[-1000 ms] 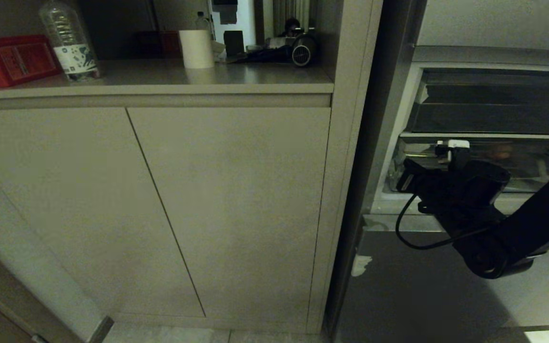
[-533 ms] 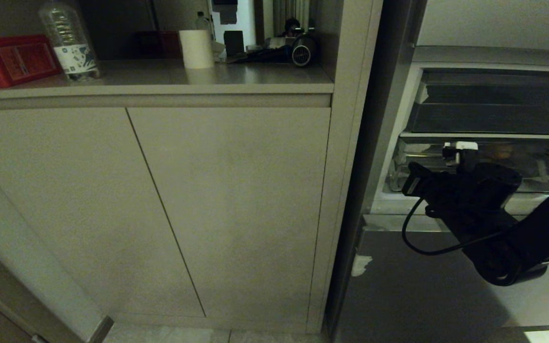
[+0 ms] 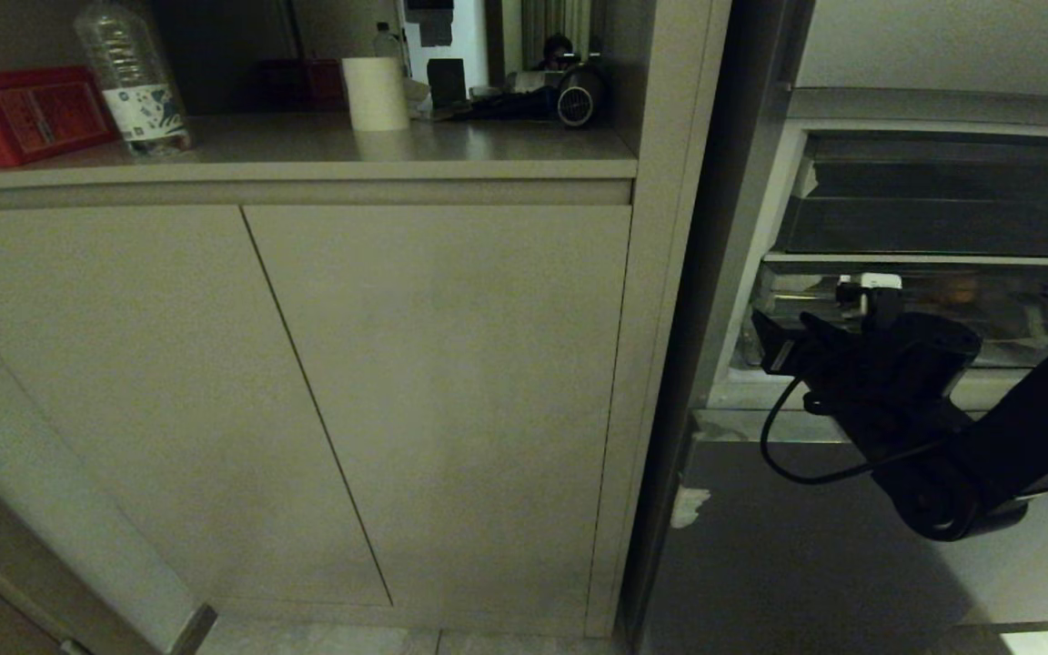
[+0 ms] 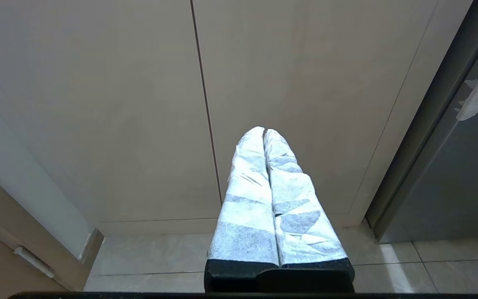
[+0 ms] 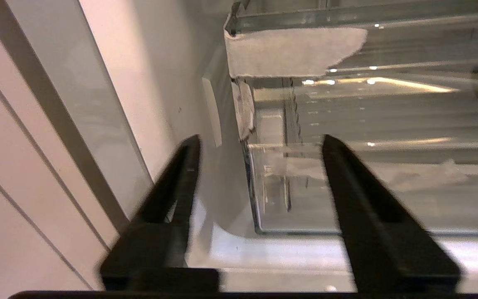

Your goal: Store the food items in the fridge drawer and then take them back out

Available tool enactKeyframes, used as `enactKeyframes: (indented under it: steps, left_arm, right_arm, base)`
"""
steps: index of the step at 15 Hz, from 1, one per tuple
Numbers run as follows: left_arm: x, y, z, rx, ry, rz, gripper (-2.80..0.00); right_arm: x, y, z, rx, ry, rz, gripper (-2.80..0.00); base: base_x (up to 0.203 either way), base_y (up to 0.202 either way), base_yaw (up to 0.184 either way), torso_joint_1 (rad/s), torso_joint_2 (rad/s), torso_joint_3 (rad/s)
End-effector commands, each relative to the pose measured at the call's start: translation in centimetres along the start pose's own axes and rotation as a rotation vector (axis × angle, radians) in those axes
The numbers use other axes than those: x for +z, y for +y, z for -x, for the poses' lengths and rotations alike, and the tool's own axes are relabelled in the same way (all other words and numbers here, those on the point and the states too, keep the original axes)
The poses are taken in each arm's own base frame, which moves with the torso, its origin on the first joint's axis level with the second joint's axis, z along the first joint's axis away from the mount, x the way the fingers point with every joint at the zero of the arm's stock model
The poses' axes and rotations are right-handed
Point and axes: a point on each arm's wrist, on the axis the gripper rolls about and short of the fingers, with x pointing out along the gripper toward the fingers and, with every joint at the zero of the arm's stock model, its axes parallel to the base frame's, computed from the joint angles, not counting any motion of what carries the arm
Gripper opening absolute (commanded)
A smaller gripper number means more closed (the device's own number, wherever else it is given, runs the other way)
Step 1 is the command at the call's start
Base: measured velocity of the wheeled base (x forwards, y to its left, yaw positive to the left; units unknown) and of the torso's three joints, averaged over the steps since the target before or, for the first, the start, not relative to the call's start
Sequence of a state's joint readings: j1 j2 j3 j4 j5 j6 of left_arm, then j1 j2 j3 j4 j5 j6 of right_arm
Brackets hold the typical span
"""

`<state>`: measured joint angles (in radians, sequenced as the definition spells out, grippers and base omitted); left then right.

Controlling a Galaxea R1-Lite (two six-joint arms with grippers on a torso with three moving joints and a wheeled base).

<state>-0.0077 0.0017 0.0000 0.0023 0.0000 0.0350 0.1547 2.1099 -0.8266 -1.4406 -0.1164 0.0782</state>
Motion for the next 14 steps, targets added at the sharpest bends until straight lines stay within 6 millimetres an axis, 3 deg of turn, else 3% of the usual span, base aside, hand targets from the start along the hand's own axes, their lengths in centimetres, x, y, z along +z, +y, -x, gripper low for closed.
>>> enactKeyframes:
  steps: [1, 14]
  left_arm:
    - [0.0, 0.0, 0.0, 0.0, 0.001, 0.0, -2.8]
    - [0.0, 0.0, 0.0, 0.0, 0.001, 0.0, -2.8]
  right_arm:
    - [-0.1, 0.0, -0.4, 0.0, -0.013, -0.002, 0.0]
    - [-0.5, -0.3, -1.8, -0.012, -0.035, -0.001, 0.0]
  base:
    - [0.0, 0.0, 0.0, 0.0, 0.0, 0.0]
    - [0.0, 0.0, 0.0, 0.0, 0.0, 0.0]
